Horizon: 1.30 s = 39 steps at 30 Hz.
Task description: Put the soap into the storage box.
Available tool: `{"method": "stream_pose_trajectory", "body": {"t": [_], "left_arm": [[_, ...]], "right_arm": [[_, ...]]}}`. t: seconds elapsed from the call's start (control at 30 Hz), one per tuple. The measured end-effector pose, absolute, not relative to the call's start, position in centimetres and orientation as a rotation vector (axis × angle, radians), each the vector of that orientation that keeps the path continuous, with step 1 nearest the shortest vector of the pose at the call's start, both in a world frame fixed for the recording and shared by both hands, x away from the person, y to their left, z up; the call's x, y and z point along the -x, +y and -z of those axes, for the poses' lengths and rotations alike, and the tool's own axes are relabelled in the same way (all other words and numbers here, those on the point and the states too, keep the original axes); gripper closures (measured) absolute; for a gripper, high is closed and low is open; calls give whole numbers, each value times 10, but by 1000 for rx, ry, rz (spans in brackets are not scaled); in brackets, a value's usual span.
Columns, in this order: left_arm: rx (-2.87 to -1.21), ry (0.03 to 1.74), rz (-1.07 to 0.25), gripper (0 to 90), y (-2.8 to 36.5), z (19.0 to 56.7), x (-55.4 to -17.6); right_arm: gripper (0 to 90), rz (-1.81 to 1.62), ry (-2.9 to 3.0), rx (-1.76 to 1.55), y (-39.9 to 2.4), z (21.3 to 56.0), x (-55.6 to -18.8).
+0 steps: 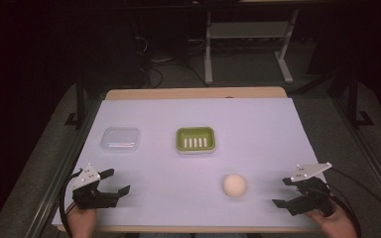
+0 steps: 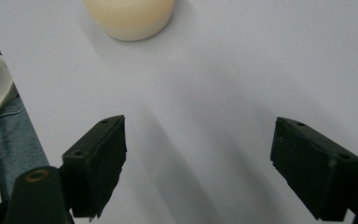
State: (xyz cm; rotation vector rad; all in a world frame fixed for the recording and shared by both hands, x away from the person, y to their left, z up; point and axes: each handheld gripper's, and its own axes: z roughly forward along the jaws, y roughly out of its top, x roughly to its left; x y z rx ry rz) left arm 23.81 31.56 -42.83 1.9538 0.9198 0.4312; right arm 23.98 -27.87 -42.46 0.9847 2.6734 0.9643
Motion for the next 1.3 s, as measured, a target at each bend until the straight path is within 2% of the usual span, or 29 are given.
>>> {"method": "stream_pose_trajectory", "body": {"t": [0.43, 1.3], "left_arm": [[-1956, 918, -439, 130, 316, 428, -237], [-1948, 920, -438, 130, 315, 428, -235]], "right_arm": [[180, -943, 2724, -867, -247, 404, -253], [174, -881, 2756, -811, -223, 393, -272]]}}
